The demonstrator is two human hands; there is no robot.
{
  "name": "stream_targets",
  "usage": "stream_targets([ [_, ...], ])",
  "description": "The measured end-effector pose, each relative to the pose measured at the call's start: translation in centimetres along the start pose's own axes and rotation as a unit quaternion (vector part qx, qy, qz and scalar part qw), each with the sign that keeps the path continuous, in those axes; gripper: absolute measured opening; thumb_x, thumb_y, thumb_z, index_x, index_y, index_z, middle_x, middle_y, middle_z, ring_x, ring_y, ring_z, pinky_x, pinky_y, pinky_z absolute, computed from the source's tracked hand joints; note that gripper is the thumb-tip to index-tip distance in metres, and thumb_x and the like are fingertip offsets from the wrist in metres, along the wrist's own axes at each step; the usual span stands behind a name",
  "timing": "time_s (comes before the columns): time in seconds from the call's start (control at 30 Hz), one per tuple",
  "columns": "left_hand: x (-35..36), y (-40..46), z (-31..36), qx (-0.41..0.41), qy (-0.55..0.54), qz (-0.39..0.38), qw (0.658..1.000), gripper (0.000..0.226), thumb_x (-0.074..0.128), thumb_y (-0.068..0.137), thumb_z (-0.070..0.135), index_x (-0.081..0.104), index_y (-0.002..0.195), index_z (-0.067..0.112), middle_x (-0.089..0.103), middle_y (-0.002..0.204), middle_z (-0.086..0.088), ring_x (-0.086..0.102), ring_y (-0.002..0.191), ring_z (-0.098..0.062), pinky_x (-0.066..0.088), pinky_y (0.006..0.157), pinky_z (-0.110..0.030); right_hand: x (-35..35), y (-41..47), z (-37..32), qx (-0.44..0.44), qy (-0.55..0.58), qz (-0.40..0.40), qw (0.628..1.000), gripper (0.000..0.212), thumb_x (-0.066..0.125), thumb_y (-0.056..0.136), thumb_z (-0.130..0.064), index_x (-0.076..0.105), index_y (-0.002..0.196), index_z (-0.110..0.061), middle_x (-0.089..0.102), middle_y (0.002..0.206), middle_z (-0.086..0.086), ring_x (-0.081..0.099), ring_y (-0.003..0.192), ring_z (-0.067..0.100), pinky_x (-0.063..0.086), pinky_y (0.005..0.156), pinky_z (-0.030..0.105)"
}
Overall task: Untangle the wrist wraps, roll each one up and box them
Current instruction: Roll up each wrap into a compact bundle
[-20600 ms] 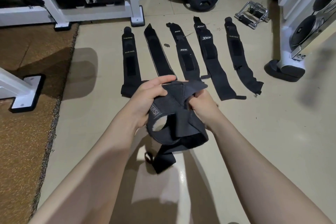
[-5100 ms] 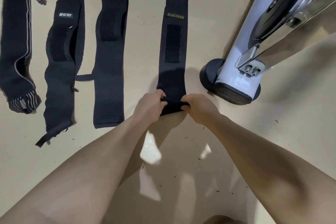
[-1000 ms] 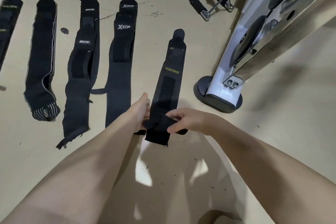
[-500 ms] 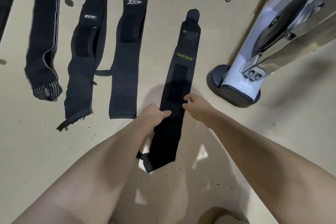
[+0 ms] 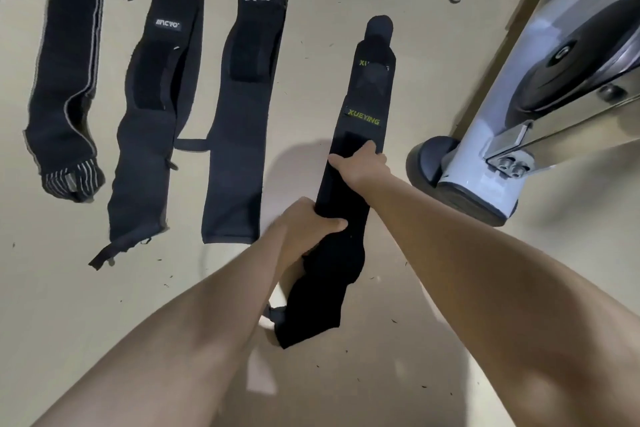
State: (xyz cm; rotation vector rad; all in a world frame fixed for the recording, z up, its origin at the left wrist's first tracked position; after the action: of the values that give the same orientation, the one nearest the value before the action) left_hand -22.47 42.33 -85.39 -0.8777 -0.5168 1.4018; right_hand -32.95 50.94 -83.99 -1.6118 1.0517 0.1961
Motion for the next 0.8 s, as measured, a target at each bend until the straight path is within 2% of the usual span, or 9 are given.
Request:
stream_targets([
  [0.07,0.1,-0.6,1.5,0.058,0.026,-0.021,0.998,0.024,0.065,0.084,0.016,0.057,0.107,0.014,0.065,0.087,0.003,0.062,0.078,-0.009,0.049,0.068,-0.013,0.6,0.3,-0.4,0.023,-0.022,0.033,0.999,0.096,0.064,0.077,-0.043,0.009,0.148,-0.009,0.026,0.143,0.019,0.031,0.129,0.037,0.036,0.105,0.045],
  [0.13,0.4,-1.4,2.5,0.12,0.078,-0.027,0.989,0.034,0.06,0.087,0.01,0.049,0.118,0.02,0.059,0.092,0.012,0.053,0.075,0.003,0.04,0.058,0.0,0.8,0.4,-0.7,0.036,-0.033,0.054,0.997,0.103,0.067,0.072,-0.036,0.003,0.149,-0.012,0.024,0.142,0.017,0.029,0.128,0.035,0.037,0.101,0.041],
  [0.27,0.6,-2.2,2.9,0.164,0.138,-0.034,0.976,0.052,0.059,0.086,0.011,0.038,0.132,0.023,0.059,0.101,0.008,0.053,0.074,0.0,0.04,0.061,-0.01,0.4,0.8,-1.2,0.053,-0.008,0.081,0.995,0.092,0.061,0.081,-0.019,-0.001,0.149,-0.018,0.026,0.14,0.018,0.032,0.124,0.035,0.038,0.095,0.04],
  [0.4,1.2,-2.4,3.6,0.174,0.181,-0.041,0.967,0.073,0.055,0.088,0.011,0.019,0.148,0.03,0.055,0.096,0.003,0.054,0.071,-0.009,0.043,0.064,-0.019,-1.0,1.3,-1.1,-0.01,0.122,0.103,0.987,0.058,0.048,0.087,-0.007,0.022,0.138,-0.015,0.043,0.122,0.014,0.047,0.108,0.033,0.042,0.084,0.038],
  [0.5,0.8,-2.1,3.9,0.181,0.198,-0.019,0.963,0.086,0.053,0.088,0.013,0.001,0.153,0.034,0.061,0.11,-0.003,0.06,0.089,-0.018,0.049,0.08,-0.026,-1.6,1.1,-1.5,-0.051,0.365,-0.015,0.93,0.036,0.039,0.088,0.002,0.041,0.122,-0.012,0.055,0.103,0.009,0.055,0.088,0.025,0.048,0.068,0.032],
  [0.57,0.4,-1.7,4.1,0.186,0.22,-0.018,0.958,0.087,0.053,0.09,0.016,-0.005,0.152,0.033,0.06,0.097,-0.001,0.059,0.08,-0.014,0.048,0.07,-0.023,-1.4,1.0,-1.8,0.012,0.476,-0.095,0.874,0.024,0.044,0.091,-0.004,0.053,0.113,-0.007,0.062,0.098,0.011,0.059,0.085,0.026,0.05,0.067,0.031],
  [0.63,0.2,-1.5,4.4,0.194,0.249,-0.012,0.949,0.085,0.052,0.093,0.022,-0.007,0.152,0.028,0.055,0.089,0.003,0.055,0.075,-0.011,0.042,0.063,-0.021,-1.1,1.2,-1.7,0.061,0.526,-0.126,0.839,0.014,0.048,0.093,-0.01,0.058,0.101,-0.005,0.065,0.095,0.014,0.062,0.084,0.029,0.053,0.07,0.034],
  [0.7,0.3,-1.1,4.3,0.2,0.282,0.0,0.938,0.083,0.052,0.094,0.031,-0.006,0.153,0.026,0.054,0.11,0.0,0.055,0.096,-0.016,0.043,0.077,-0.023,-1.0,2.1,-1.5,0.065,0.51,-0.092,0.853,0.012,0.05,0.092,-0.009,0.059,0.098,-0.005,0.066,0.101,0.017,0.063,0.089,0.032,0.054,0.076,0.039],
  [0.8,0.9,-0.7,3.6,0.187,0.317,-0.005,0.93,0.087,0.054,0.092,0.035,-0.01,0.152,0.03,0.044,0.128,-0.004,0.05,0.112,-0.022,0.041,0.089,-0.028,-1.6,3.7,-1.2,0.033,0.374,0.029,0.926,0.011,0.053,0.087,-0.005,0.061,0.094,-0.007,0.067,0.101,0.015,0.063,0.089,0.03,0.055,0.078,0.039],
])
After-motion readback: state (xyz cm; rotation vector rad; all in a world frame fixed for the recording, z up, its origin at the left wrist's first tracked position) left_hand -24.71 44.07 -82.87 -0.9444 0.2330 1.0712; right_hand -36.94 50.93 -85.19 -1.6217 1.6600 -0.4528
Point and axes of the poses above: each hand's wrist, its own y-axis towards the middle knuckle, its own x-axis out of the palm, z = x × y, the point moved 3 cm from there along y, towards the middle knuckle
